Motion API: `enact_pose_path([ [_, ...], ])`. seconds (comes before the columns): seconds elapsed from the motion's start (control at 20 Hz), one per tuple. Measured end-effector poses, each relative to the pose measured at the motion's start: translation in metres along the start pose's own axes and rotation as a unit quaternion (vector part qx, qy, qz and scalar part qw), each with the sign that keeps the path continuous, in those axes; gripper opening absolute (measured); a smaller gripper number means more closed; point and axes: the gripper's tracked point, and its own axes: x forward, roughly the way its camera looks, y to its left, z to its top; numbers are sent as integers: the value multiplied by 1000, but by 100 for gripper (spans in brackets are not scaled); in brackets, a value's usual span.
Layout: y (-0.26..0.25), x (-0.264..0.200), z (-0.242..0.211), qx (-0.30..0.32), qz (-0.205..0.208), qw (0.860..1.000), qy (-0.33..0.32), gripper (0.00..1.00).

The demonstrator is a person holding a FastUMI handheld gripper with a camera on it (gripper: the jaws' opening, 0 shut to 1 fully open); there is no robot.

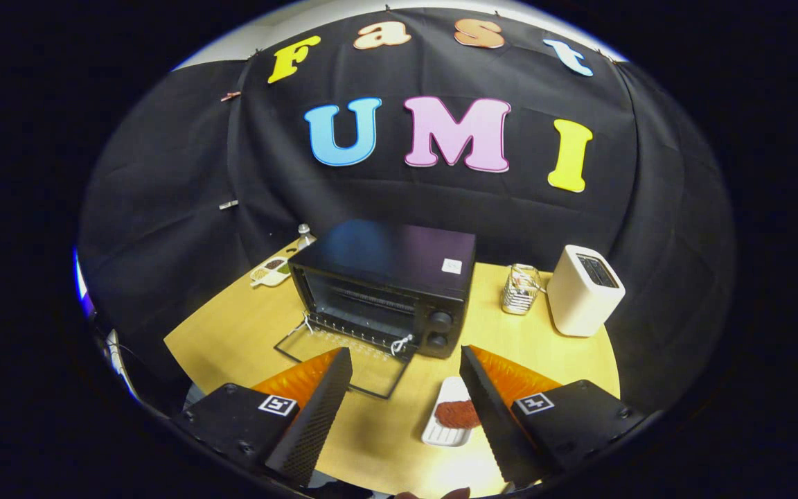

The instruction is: Open the toaster oven, put the food inside, and close the toaster oven door.

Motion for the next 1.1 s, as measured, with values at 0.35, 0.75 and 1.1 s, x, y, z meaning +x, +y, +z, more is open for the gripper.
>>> enact_pose_path([
  [0.35, -92, 16, -61, 50, 5, 993, 112, 98],
  [0.75, -118, 62, -127, 126, 88, 959, 237, 97],
  [1.1, -111, 101, -155, 187, 132, 930, 289, 60],
])
